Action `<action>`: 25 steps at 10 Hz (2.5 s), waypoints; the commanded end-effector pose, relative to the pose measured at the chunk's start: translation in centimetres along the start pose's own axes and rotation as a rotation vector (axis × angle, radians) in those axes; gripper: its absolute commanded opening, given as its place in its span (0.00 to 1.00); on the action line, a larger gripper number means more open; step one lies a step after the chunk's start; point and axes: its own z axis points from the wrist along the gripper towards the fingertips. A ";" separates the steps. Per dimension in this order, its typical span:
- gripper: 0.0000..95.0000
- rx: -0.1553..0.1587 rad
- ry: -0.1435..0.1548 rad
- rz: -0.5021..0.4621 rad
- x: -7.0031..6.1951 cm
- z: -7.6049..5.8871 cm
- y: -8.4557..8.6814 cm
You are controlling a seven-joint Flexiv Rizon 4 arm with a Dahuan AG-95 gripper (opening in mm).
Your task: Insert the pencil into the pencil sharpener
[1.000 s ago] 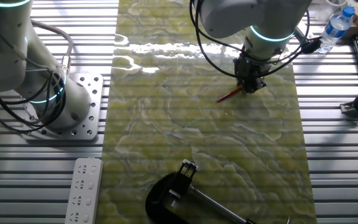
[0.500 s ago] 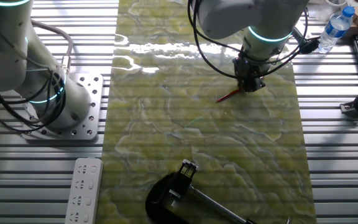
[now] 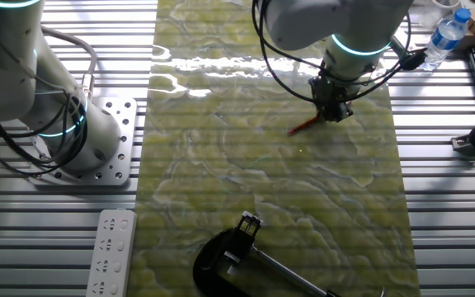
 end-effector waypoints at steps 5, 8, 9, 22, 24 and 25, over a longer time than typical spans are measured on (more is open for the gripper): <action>0.00 -0.030 0.030 -0.208 3.4 -2.5 -2.5; 0.00 -0.037 0.036 -0.278 7.0 -3.8 -4.3; 0.00 -0.039 0.038 -0.291 8.4 -4.5 -5.0; 0.00 -0.035 -0.068 -0.329 12.6 -5.1 -6.9; 0.00 -0.011 -0.065 -0.315 12.6 -5.1 -6.9; 0.00 -0.013 -0.066 -0.304 12.6 -5.1 -6.9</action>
